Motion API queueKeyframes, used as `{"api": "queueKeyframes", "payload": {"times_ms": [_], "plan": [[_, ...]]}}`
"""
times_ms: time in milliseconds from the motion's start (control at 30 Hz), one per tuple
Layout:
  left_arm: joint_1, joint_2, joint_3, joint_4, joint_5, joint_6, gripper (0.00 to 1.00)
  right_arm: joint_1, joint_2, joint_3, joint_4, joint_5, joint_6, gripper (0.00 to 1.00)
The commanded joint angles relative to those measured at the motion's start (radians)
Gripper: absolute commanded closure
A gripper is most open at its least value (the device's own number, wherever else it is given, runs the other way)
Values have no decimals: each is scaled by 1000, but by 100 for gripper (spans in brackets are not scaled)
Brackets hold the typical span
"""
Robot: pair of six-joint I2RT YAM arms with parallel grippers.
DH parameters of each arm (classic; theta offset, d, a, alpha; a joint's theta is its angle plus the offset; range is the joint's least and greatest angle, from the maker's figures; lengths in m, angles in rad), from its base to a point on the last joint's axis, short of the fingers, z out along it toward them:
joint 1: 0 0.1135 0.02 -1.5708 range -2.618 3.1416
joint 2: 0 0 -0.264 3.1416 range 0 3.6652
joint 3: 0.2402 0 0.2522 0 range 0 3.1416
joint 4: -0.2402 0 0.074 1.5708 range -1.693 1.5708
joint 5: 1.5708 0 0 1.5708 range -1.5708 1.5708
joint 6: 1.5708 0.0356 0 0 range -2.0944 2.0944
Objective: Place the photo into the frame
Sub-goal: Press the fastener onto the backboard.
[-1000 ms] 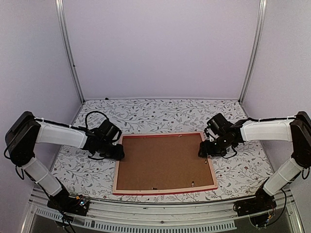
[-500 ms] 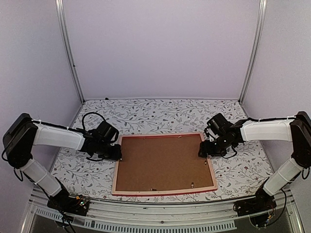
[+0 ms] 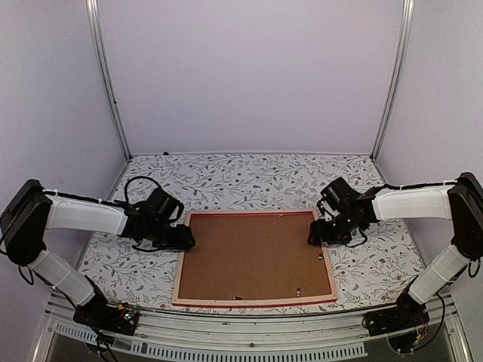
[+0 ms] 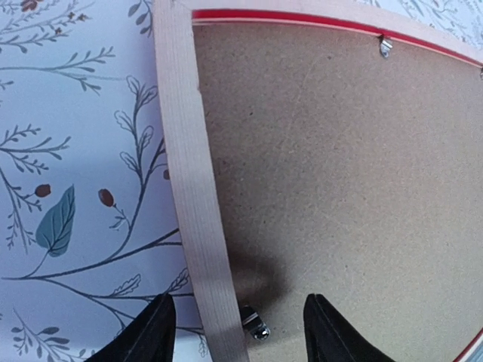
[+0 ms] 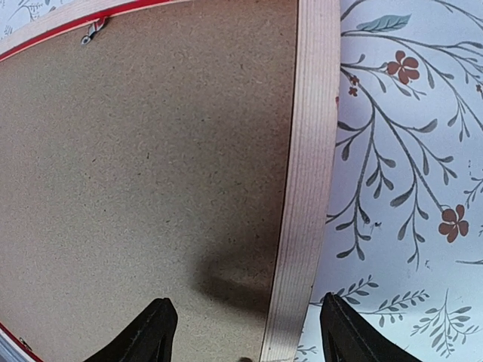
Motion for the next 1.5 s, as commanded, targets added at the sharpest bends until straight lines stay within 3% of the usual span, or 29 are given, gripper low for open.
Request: {"api": "queueKeyframes", "payload": {"times_ms": [0,500,1200,1267,1467], "plan": [[-3,-2,-4,-14,6,-20,41,-5,23,-16,42,-16,11,31],[-75,83,50,-103,-133,-58,57,-5,32,-28,63,-21,-10,31],[-87,8,34,-110,-179,-117,89,-5,36,-39,81,-33,-21,31],[-92,-7,32,-114,-195,-134,86,-5,36,-36,83,-37,-19,31],[-106,-1,41,-130,-213,-166,65,-6,32,-38,94,-41,-19,31]]}}
